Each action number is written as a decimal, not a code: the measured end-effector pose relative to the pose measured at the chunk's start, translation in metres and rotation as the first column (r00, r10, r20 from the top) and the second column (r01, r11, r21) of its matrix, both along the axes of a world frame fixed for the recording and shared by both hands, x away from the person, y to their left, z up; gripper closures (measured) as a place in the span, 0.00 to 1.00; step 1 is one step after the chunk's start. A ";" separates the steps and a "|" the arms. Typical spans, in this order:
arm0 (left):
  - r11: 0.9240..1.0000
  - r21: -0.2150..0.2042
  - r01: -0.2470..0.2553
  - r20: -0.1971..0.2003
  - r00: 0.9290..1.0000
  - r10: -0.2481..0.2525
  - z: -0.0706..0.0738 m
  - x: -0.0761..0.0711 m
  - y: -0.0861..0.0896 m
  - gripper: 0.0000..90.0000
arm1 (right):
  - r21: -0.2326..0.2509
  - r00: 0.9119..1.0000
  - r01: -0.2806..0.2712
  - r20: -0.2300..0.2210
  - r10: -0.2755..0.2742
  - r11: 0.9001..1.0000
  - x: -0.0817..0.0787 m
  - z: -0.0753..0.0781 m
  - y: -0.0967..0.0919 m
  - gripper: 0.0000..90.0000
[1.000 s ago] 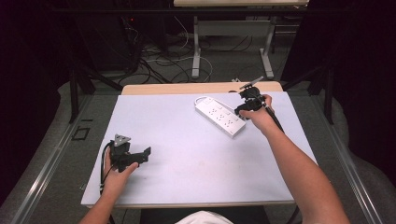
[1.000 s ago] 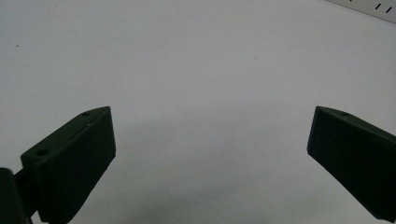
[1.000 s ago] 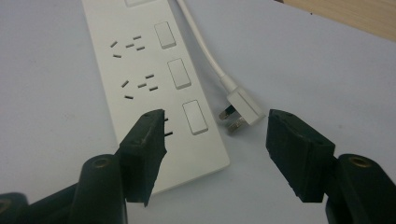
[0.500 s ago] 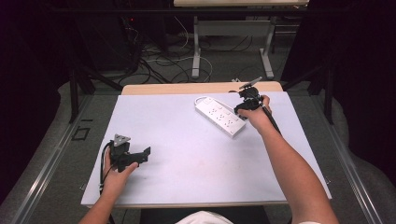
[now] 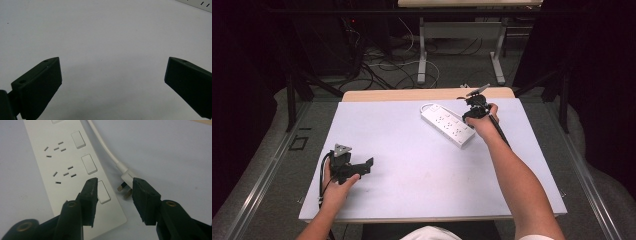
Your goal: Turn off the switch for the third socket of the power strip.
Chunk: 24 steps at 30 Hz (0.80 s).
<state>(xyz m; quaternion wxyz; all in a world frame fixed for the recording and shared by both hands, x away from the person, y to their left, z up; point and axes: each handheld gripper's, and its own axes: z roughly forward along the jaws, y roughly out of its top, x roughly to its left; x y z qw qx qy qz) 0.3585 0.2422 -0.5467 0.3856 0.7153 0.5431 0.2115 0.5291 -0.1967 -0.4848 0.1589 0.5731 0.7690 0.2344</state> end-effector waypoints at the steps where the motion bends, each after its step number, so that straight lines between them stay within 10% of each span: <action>1: 1.000 -0.004 -0.002 0.001 1.000 0.002 0.000 0.000 0.000 0.01 | 0.015 1.000 0.006 -0.002 -0.006 1.000 0.000 -0.001 0.001 0.67; 24: 1.000 -0.001 -0.002 -0.007 1.000 0.002 0.001 -0.001 0.002 0.01 | -0.005 0.998 0.018 -0.065 -0.018 1.000 0.009 -0.014 0.004 0.87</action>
